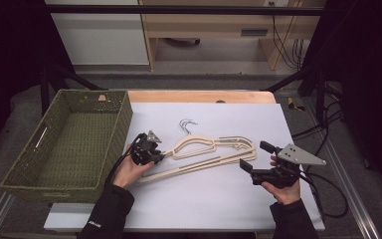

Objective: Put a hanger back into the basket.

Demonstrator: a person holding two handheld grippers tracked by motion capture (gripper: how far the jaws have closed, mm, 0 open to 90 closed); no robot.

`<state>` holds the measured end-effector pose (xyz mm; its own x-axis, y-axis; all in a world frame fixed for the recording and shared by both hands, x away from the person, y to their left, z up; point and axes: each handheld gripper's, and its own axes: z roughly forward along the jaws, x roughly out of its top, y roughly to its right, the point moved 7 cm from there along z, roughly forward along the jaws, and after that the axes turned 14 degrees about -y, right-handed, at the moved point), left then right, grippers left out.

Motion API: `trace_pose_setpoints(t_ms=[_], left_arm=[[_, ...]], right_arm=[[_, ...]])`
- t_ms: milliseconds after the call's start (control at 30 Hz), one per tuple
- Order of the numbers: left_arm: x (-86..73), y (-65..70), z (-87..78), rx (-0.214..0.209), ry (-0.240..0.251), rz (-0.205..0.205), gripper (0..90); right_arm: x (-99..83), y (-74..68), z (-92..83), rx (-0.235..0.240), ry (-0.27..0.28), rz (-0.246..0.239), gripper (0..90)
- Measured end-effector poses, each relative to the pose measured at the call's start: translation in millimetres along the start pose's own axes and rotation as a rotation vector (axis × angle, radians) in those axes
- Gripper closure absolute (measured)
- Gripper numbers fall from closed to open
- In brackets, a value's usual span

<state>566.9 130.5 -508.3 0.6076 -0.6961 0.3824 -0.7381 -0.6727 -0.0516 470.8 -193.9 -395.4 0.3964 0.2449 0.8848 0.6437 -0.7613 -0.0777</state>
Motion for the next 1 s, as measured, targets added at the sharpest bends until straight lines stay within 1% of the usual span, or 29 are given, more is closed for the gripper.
trace_pose_setpoints(t_ms=[67,100,133,167,300,433,467,533,567,600,633,667,700,767,800,833,867,900,933,967,1000], left_arm=[[0.8,2.7,-2.8,0.003,0.006,0.003,77.1],[1.1,4.3,-4.6,-0.004,0.011,0.007,77.1],[1.6,5.3,-5.9,-0.001,0.017,0.004,78.6],[2.0,5.3,-8.5,0.023,0.022,-0.001,78.7],[1.1,7.8,-17.5,0.019,0.054,0.001,79.1],[1.6,13.6,-27.7,0.042,0.083,0.020,79.2],[2.1,15.7,-29.7,0.051,0.095,0.021,79.2],[1.8,20.2,-34.2,0.061,0.105,0.026,79.2],[1.8,22.5,-35.8,0.068,0.116,0.027,79.2],[1.6,24.6,-37.0,0.080,0.128,0.024,79.2],[1.1,26.3,-37.9,0.085,0.134,0.025,79.2],[0.0,28.5,-39.4,0.095,0.140,0.026,79.2],[-1.0,30.2,-40.6,0.103,0.147,0.028,79.2],[-3.5,33.7,-43.3,0.111,0.153,0.029,79.2],[-5.0,35.4,-44.4,0.112,0.153,0.030,79.2],[-7.1,35.6,-46.1,0.122,0.137,0.049,79.2],[-7.6,39.1,-47.5,0.119,0.155,0.035,79.2],[-8.6,40.6,-49.0,0.124,0.157,0.040,79.2],[-9.6,41.1,-50.4,0.135,0.152,0.055,79.2],[-10.3,42.8,-52.0,0.140,0.152,0.061,79.2],[-10.7,43.8,-53.4,0.149,0.155,0.069,79.2]], right_arm=[[-0.5,-0.5,0.6,0.002,-0.005,0.002,5.4],[-0.8,-0.7,1.2,0.002,-0.008,0.005,5.5],[-0.8,-0.7,2.1,0.002,-0.007,0.002,5.5],[-1.2,-0.8,2.4,0.003,-0.010,0.000,5.5],[-2.3,-2.0,4.9,0.009,-0.018,-0.002,5.9],[-2.6,-2.7,7.2,0.010,-0.021,-0.001,6.6],[-2.9,-3.0,8.0,0.012,-0.024,-0.003,6.9],[-3.4,-4.3,10.8,0.019,-0.029,0.004,8.0],[-3.6,-6.0,15.5,0.028,-0.036,0.006,8.8],[-3.6,-6.0,15.5,0.028,-0.036,0.006,8.8],[-4.0,-7.0,18.1,0.029,-0.047,0.004,9.3],[-4.0,-8.2,21.0,0.032,-0.050,0.005,9.7],[-4.3,-9.9,25.7,0.034,-0.068,0.001,10.5],[-3.1,-12.3,34.7,0.031,-0.086,0.004,11.4],[-1.4,-14.2,42.0,0.033,-0.099,0.005,12.5],[0.3,-16.0,48.6,0.037,-0.110,0.010,12.6],[1.8,-17.7,53.7,0.043,-0.117,0.012,13.1],[6.6,-21.1,70.6,0.047,-0.141,0.014,14.0],[6.6,-21.1,70.6,0.047,-0.141,0.014,14.0],[10.4,-23.4,83.5,0.053,-0.154,0.014,15.0],[10.4,-23.4,83.5,0.053,-0.154,0.014,15.0]])
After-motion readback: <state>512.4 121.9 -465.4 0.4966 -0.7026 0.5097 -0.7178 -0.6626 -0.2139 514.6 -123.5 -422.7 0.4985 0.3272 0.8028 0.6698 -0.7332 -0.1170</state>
